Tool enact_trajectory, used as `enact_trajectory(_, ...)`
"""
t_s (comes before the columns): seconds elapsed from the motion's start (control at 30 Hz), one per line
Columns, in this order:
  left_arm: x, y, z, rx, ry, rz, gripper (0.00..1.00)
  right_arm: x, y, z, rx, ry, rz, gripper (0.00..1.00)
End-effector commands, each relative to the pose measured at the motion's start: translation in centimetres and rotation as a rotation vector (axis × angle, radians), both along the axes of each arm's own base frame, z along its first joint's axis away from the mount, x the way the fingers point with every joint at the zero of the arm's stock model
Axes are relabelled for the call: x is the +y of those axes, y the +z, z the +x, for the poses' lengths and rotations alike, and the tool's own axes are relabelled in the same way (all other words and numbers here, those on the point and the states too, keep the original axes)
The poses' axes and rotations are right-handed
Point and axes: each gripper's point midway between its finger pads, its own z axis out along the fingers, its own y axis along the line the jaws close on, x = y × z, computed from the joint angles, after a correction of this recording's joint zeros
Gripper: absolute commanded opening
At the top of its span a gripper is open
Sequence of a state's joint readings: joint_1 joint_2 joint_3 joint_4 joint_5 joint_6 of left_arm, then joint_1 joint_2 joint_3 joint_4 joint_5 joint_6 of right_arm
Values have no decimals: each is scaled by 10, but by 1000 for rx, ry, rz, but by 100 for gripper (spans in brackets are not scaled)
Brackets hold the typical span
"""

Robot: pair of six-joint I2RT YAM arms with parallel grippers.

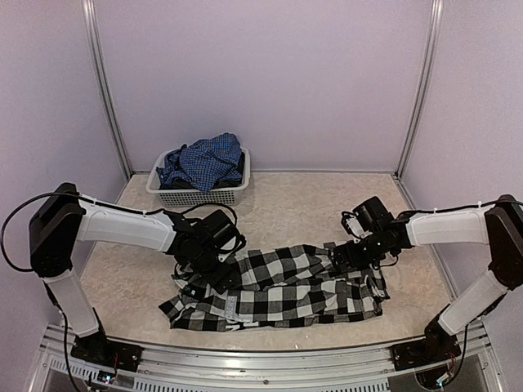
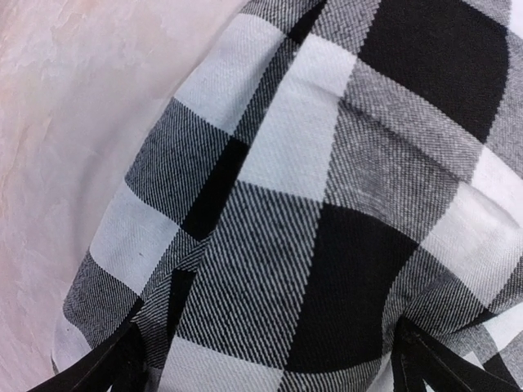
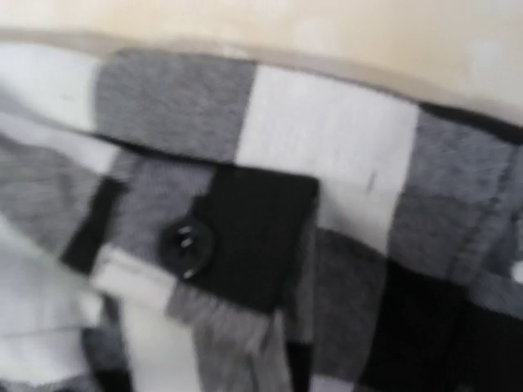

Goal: Fold and stack the long sleeve shirts
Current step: Smooth out the rectangle-folded shirt at the center of the board.

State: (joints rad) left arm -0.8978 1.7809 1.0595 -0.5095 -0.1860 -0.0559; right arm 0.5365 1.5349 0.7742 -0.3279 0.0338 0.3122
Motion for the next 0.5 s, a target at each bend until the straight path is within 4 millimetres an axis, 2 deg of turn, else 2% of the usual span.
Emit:
enact_trajectory(0.0, -14, 31, -4, 7, -44, -117, 99, 12, 43, 3, -124, 55, 85, 99)
enact_trajectory(0.13, -36, 78, 5, -60, -47, -285, 99, 20, 69, 1, -186, 88, 160, 100)
enact_trajectory(0.2, -40, 90, 6, -67, -41, -340, 99, 19, 73, 0, -201, 90, 162, 100)
enact_trajectory(0.3, -38, 97, -2, -31, -25, -401, 99, 19, 84, -2, -226, 94, 178, 100)
enact_trajectory(0.47, -26, 76, -24, 131, 117, -470, 99, 26, 110, 0, -259, 100, 250, 100)
